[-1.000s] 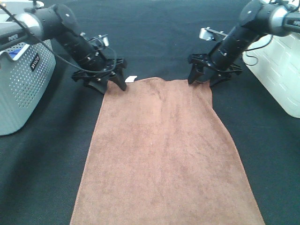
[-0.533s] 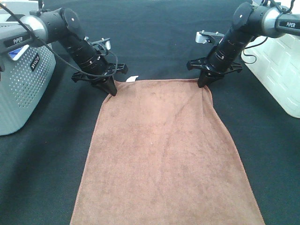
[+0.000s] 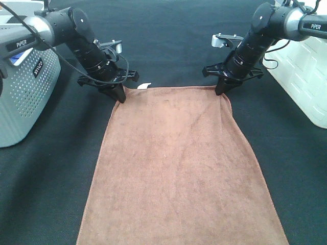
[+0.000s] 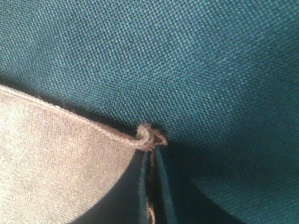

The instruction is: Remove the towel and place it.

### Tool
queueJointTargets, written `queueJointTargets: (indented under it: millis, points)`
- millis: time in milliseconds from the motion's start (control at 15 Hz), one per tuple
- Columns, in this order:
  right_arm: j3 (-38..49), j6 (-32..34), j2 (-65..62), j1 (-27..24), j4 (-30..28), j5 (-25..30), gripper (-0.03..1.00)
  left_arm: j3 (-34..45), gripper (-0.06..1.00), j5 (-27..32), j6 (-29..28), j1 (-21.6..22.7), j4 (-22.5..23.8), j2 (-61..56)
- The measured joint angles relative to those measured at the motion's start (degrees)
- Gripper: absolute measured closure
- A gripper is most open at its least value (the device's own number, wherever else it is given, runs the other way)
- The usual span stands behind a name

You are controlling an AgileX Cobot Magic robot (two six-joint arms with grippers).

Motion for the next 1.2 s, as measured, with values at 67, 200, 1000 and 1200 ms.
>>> queueJointTargets:
  millis: [67, 200, 1000, 1200]
  points:
    - [0.4, 0.0, -0.4, 0.0, -0.1, -0.7, 0.95, -2.3, 0.94, 0.1, 0.0, 0.0, 2.1, 0.5]
    - [0.7, 0.0, -0.6, 0.2, -0.2, -4.8, 0.95, -5.3, 0.94, -0.1, 0.0, 0.0, 3.4, 0.6]
    - [-6.9, -1.5, -0.6, 0.6, 0.2, -27.8, 0.95, -8.3, 0.94, -24.9, 0.4, 0.2, 8.0, 0.6]
    - [-6.9, -1.5, -0.6, 0.6, 0.2, -29.7, 0.95, -8.3, 0.94, -26.5, 0.4, 0.2, 9.9, 0.6]
